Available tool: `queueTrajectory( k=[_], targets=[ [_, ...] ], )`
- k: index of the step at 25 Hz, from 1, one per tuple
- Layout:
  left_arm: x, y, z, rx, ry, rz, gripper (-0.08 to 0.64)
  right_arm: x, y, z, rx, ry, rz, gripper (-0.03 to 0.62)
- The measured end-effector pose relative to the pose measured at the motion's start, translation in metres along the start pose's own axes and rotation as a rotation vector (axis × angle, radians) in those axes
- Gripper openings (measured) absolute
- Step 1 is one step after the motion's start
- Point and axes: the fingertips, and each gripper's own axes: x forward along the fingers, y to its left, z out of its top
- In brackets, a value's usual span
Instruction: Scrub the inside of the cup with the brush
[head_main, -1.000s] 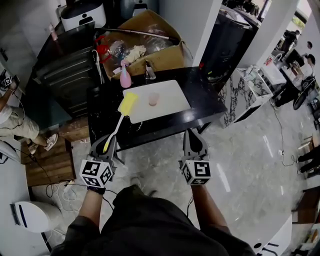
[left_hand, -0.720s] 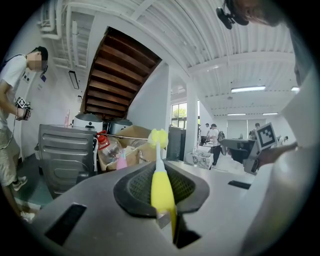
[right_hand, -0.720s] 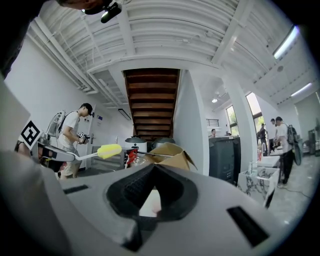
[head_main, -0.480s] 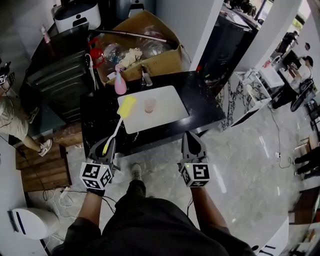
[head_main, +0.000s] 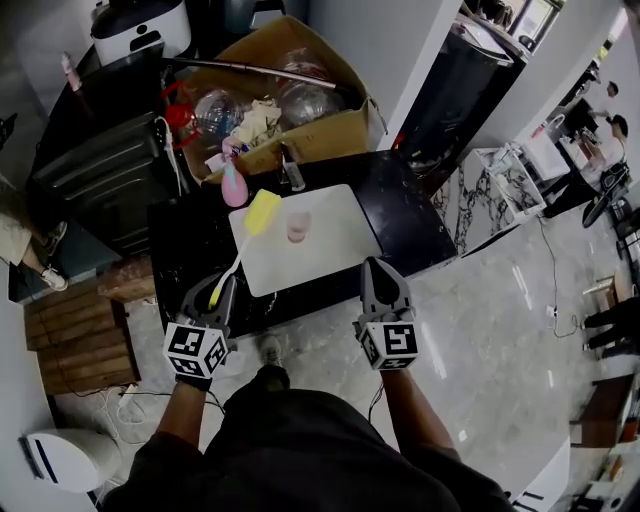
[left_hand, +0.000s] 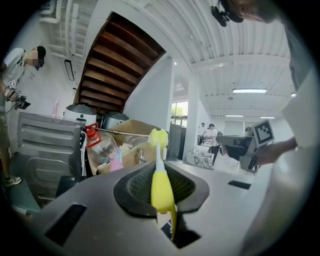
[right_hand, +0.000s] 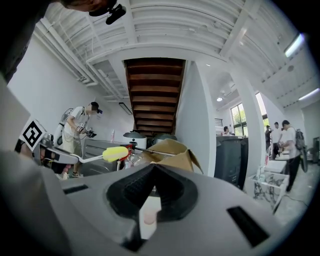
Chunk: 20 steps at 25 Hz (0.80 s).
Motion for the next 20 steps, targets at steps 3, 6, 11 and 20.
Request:
queueTrajectory(
  k=[3, 6, 11, 20],
  targets=[
    [0.021, 0.01, 0.0, -0.01, 0.01, -0.013, 0.037, 0.023, -0.003, -0.004, 0.001, 0.024, 0.004, 0.0],
    [0.039, 0.019, 0.003, -0.016, 0.017, -0.027, 0.037, 0.045, -0.006, -0.002, -0.002, 0.034, 0.003, 0.002],
    [0.061, 0.033, 0.008, -0.023, 0.031, -0.044, 0.038, 0.072, -0.008, -0.004, 0.0, 0.064, -0.001, 0.002],
    [0.085, 0.054, 0.008, -0.028, 0.056, -0.056, 0.038, 0.116, -0.007, -0.009, -0.008, 0.037, 0.027, 0.004]
  ],
)
